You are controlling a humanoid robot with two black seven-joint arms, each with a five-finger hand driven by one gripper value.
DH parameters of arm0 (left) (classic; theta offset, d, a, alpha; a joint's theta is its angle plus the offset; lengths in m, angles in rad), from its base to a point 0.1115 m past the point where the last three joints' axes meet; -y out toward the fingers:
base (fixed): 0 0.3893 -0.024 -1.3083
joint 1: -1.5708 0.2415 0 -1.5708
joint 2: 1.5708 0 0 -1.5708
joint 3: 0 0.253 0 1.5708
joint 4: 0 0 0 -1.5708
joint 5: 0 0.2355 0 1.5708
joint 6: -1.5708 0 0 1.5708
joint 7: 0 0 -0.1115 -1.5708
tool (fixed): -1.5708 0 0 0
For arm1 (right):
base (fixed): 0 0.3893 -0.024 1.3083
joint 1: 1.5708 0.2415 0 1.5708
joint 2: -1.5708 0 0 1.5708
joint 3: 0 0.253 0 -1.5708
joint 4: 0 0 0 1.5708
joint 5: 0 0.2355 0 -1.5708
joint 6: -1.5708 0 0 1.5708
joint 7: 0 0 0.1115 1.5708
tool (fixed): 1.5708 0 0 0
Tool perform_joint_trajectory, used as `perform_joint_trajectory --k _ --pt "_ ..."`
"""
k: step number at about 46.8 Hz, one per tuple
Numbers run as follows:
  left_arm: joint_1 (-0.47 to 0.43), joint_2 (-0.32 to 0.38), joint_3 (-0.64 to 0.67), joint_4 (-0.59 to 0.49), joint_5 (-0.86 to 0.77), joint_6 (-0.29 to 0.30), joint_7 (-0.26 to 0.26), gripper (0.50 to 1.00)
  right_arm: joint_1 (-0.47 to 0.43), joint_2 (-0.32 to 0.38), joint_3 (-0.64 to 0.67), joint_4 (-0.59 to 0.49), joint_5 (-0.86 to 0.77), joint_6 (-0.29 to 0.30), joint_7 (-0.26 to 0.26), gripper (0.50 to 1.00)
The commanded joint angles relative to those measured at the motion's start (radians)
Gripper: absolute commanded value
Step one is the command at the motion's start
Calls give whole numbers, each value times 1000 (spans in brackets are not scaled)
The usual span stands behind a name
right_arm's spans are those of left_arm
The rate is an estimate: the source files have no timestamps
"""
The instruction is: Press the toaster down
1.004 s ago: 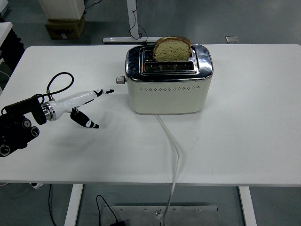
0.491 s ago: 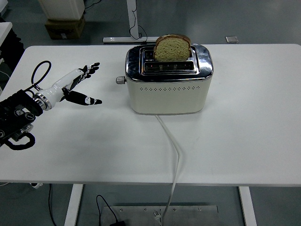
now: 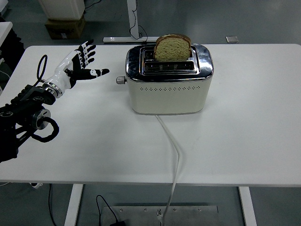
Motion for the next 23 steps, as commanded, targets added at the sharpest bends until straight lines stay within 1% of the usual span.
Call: perform_joint_trajectory --k 1,8,13,15,19,23 --pt "13 -4 -23 3 -60 -7 -1 1000 0 0 0 0 0 0 0 996" --pt "46 -2 -65 7 -123 -30 -2 1000 0 0 0 2 0 0 0 996" --pt "79 -4 -120 50 -137 -46 -2 1000 0 0 0 0 0 0 0 998" --pt "91 -9 -144 68 -146 -59 -2 1000 0 0 0 0 0 0 0 998" --pt "105 -30 -189 88 -175 -109 -2 1000 0 0 0 0 0 0 0 995" --pt "120 -35 -230 118 -209 -141 -2 1000 0 0 0 0 0 0 0 996"
